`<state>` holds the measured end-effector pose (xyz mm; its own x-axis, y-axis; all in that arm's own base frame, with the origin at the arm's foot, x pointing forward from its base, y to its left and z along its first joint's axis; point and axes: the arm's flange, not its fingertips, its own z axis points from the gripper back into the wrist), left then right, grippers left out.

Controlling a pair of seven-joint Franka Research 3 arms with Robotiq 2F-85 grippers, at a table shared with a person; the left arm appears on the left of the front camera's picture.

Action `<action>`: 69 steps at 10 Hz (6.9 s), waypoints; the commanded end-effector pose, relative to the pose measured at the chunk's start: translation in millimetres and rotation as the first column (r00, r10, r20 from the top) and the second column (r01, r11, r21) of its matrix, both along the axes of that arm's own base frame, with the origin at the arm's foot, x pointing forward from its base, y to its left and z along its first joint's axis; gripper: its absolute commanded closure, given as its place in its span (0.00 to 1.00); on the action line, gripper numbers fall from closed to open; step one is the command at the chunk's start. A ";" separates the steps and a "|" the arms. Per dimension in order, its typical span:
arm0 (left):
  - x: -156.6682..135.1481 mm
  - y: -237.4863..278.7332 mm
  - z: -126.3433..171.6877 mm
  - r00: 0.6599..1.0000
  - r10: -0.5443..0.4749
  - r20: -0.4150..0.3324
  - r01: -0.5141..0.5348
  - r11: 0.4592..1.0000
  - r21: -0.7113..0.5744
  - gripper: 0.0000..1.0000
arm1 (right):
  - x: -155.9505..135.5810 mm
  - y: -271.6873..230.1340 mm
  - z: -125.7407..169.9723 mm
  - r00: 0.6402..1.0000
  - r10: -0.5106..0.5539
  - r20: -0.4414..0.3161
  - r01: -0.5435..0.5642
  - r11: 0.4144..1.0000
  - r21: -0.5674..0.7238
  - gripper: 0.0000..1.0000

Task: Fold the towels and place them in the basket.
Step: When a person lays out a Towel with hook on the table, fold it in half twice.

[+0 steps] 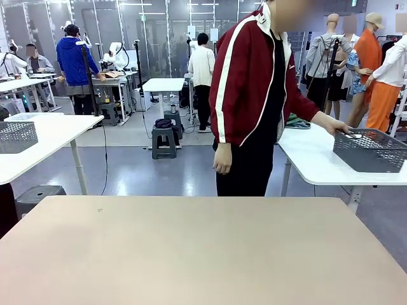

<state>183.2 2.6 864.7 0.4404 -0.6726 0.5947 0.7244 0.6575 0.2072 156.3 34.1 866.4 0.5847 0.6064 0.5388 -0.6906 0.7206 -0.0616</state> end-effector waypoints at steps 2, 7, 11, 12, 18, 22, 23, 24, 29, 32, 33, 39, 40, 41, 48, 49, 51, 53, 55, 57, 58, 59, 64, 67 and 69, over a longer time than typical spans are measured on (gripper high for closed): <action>-1.3 -0.9 0.7 1.000 -0.005 0.005 0.005 1.000 0.001 0.00 | 0.7 -0.8 1.4 1.000 -0.009 -0.008 0.009 1.000 -0.002 0.00; -1.3 -0.9 0.7 1.000 -0.005 0.005 0.005 1.000 0.001 0.00 | 0.7 -0.8 1.4 1.000 -0.009 -0.008 0.009 1.000 -0.002 0.00; -1.3 -0.9 0.7 1.000 -0.005 0.005 0.005 1.000 0.001 0.00 | 0.7 -0.8 1.4 1.000 -0.009 -0.008 0.009 1.000 -0.002 0.00; -1.3 -0.9 0.7 1.000 -0.005 0.005 0.005 1.000 0.001 0.00 | 0.7 -0.8 1.4 1.000 -0.009 -0.008 0.009 1.000 -0.002 0.00; -1.3 -0.9 0.7 1.000 -0.005 0.005 0.005 1.000 0.001 0.00 | 0.7 -0.8 1.4 1.000 -0.009 -0.008 0.009 1.000 -0.002 0.00; -1.3 -0.9 0.7 1.000 -0.005 0.005 0.005 1.000 0.001 0.00 | 0.7 -0.8 1.4 1.000 -0.009 -0.008 0.009 1.000 -0.002 0.00; -1.3 -0.9 0.7 1.000 -0.005 0.005 0.005 1.000 0.001 0.00 | 0.7 -0.8 1.4 1.000 -0.009 -0.008 0.009 1.000 -0.002 0.00; -1.3 -0.9 0.7 1.000 -0.005 0.005 0.005 1.000 0.001 0.00 | 0.7 -0.8 1.4 1.000 -0.009 -0.008 0.009 1.000 -0.002 0.00; -1.3 -0.9 0.7 1.000 -0.005 0.005 0.005 1.000 0.001 0.00 | 0.7 -0.8 1.4 1.000 -0.009 -0.008 0.009 1.000 -0.002 0.00; -1.3 -0.9 0.7 1.000 -0.005 0.005 0.005 1.000 0.001 0.00 | 0.7 -0.8 1.4 1.000 -0.009 -0.008 0.009 1.000 -0.002 0.00; -1.3 -0.9 0.7 1.000 -0.005 0.005 0.005 1.000 0.001 0.00 | 0.7 -0.8 1.4 1.000 -0.009 -0.008 0.009 1.000 -0.002 0.00; -1.3 -0.9 0.7 1.000 -0.005 0.005 0.005 1.000 0.001 0.00 | 0.7 -0.8 1.4 1.000 -0.009 -0.008 0.009 1.000 -0.002 0.00; -1.3 -0.9 0.7 1.000 -0.005 0.005 0.005 1.000 0.001 0.00 | 0.7 -0.8 1.4 1.000 -0.009 -0.008 0.009 1.000 -0.002 0.00; -1.3 -0.9 0.7 1.000 -0.005 0.005 0.005 1.000 0.001 0.00 | 0.7 -0.8 1.4 1.000 -0.009 -0.008 0.009 1.000 -0.002 0.00; -1.3 -0.9 0.7 1.000 -0.005 0.005 0.005 1.000 0.001 0.00 | 0.7 -0.8 1.4 1.000 -0.009 -0.008 0.009 1.000 -0.002 0.00; -1.3 -0.9 0.7 1.000 -0.005 0.005 0.005 1.000 0.001 0.00 | 0.7 -0.8 1.4 1.000 -0.009 -0.008 0.009 1.000 -0.002 0.00; -1.3 -0.9 0.7 1.000 -0.005 0.005 0.005 1.000 0.001 0.00 | 0.7 -0.8 1.4 1.000 -0.009 -0.008 0.009 1.000 -0.002 0.00; -1.3 -0.9 0.7 1.000 -0.005 0.005 0.005 1.000 0.001 0.00 | 0.7 -0.8 1.4 1.000 -0.009 -0.008 0.009 1.000 -0.002 0.00; -1.3 -0.9 0.7 1.000 -0.005 0.005 0.005 1.000 0.001 0.00 | 0.7 -0.8 1.4 1.000 -0.009 -0.008 0.009 1.000 -0.002 0.00; -1.3 -0.9 0.7 1.000 -0.005 0.005 0.005 1.000 0.001 0.00 | 0.7 -0.8 1.4 1.000 -0.009 -0.008 0.009 1.000 -0.002 0.00; -1.3 -0.9 0.7 1.000 -0.005 0.005 0.005 1.000 0.001 0.00 | 0.7 -0.8 1.4 1.000 -0.009 -0.008 0.009 1.000 -0.002 0.00; -1.3 -0.9 0.7 1.000 -0.005 0.005 0.005 1.000 0.001 0.00 | 0.7 -0.8 1.4 1.000 -0.009 -0.008 0.009 1.000 -0.002 0.00; 0.7 -32.6 -2.1 0.995 -0.085 0.053 0.081 0.994 0.074 0.00 | 5.3 25.1 -5.8 0.993 0.115 0.002 -0.115 0.992 -0.051 0.00; -5.6 -102.4 -26.1 0.965 -0.255 0.066 0.235 0.948 0.216 0.00 | 4.4 91.3 -23.8 0.951 0.309 0.002 -0.305 0.941 -0.148 0.00; -13.6 -145.8 -59.7 0.937 -0.345 0.051 0.314 0.897 0.312 0.00 | -2.3 141.2 -58.1 0.891 0.453 -0.037 -0.450 0.867 -0.212 0.00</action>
